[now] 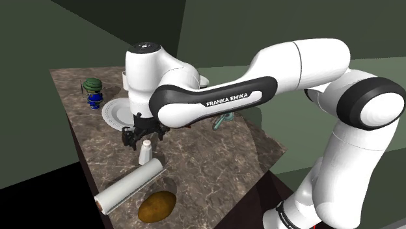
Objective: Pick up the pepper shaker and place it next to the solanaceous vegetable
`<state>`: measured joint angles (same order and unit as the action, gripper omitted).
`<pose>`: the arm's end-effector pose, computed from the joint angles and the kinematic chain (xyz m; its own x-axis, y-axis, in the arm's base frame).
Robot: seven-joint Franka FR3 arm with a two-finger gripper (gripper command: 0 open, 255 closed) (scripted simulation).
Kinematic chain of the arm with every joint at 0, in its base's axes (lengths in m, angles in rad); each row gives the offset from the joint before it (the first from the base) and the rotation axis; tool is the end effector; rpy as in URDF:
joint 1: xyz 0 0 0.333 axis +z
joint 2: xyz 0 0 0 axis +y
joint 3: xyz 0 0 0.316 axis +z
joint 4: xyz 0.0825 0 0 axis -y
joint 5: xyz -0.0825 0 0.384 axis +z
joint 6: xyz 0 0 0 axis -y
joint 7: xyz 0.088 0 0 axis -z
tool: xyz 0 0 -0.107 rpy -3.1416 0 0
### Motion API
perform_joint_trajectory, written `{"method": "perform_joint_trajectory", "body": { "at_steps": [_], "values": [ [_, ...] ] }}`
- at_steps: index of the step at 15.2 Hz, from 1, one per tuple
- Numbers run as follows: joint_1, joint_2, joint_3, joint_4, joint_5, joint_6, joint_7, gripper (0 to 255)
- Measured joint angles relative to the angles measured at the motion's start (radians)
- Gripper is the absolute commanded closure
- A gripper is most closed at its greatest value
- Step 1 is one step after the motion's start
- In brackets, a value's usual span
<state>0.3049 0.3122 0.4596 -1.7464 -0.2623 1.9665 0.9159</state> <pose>0.4815 0.4076 0.4049 0.9975 -0.0561 0.0425 -0.0604 -0.9924 0.1070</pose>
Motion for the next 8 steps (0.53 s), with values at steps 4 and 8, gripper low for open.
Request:
{"method": "perform_joint_trajectory", "body": {
  "at_steps": [4, 8],
  "values": [
    [0.004, -0.016, 0.007, 0.059, 0.013, -0.072, -0.009, 0],
    [0.005, -0.018, 0.008, 0.063, 0.015, -0.079, -0.010, 0]
  ]
}}
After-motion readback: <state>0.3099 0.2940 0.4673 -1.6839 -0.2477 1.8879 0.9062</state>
